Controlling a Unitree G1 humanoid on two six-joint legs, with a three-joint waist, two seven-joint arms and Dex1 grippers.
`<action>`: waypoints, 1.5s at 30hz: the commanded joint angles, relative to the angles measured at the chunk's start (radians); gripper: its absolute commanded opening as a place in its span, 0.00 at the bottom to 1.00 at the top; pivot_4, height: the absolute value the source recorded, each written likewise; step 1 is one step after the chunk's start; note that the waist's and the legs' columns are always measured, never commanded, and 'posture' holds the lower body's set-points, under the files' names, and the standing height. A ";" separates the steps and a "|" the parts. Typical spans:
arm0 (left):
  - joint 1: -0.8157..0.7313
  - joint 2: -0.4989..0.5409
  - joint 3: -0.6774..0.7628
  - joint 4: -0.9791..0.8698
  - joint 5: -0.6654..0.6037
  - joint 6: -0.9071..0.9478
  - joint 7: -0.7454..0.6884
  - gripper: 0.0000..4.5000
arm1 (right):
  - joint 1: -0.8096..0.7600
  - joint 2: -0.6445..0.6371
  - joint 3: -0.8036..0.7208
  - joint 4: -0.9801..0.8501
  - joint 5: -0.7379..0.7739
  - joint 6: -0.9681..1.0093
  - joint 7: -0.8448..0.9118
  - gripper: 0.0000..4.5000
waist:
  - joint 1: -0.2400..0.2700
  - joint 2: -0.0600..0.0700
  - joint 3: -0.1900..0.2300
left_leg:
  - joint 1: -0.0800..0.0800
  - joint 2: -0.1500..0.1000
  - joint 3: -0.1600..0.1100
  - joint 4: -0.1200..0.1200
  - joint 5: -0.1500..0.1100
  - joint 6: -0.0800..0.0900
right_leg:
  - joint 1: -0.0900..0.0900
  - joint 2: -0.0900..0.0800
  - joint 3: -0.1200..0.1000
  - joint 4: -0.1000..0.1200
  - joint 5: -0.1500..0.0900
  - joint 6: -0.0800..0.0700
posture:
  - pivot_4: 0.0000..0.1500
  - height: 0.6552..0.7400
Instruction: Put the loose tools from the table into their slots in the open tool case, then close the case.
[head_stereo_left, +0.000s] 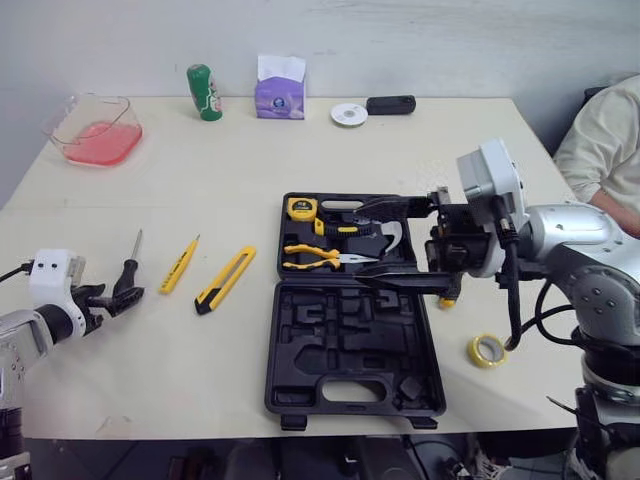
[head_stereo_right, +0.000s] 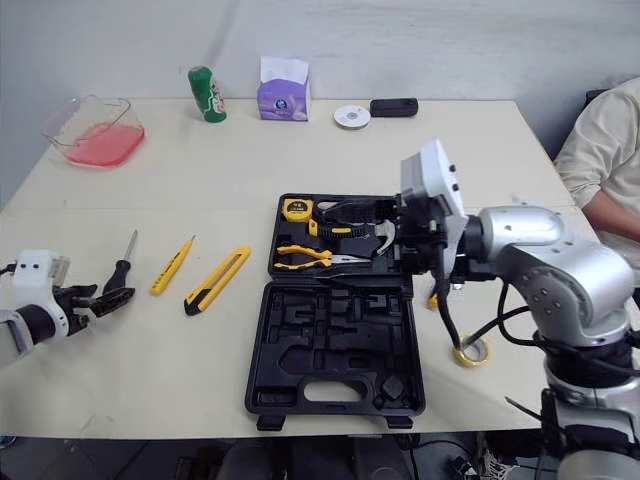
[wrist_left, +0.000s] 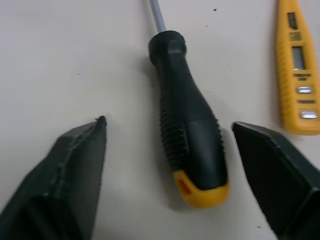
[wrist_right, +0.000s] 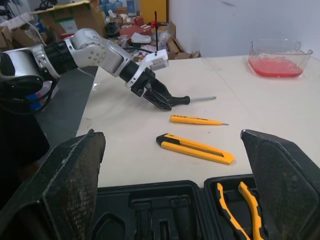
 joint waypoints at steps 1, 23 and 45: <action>-0.015 -0.017 -0.020 0.026 0.002 0.000 -0.007 0.49 | -0.023 0.012 -0.003 0.001 -0.004 -0.027 -0.001 1.00 | 0.005 0.000 0.000 | 0.000 0.000 -0.001 0.000 0.000 0.000 | 0.000 0.000 0.000 0.000 0.000 0.000 | 1.00 0.82; -0.504 0.169 -0.586 -0.471 -0.129 0.050 -0.480 0.24 | 0.305 -0.308 -0.216 -0.095 -0.022 0.016 0.079 1.00 | 0.041 -0.002 0.000 | -0.011 -0.003 -0.004 0.004 0.000 -0.001 | -0.004 0.003 -0.006 -0.004 0.001 0.001 | 1.00 0.82; -0.916 -0.126 -1.113 -0.151 0.231 0.001 -0.683 0.24 | 0.696 -0.296 -0.327 -0.220 -0.121 -0.073 -0.037 1.00 | 0.043 -0.002 0.000 | -0.007 -0.003 -0.006 0.005 0.004 -0.004 | -0.004 0.018 0.007 0.000 0.001 0.002 | 1.00 0.82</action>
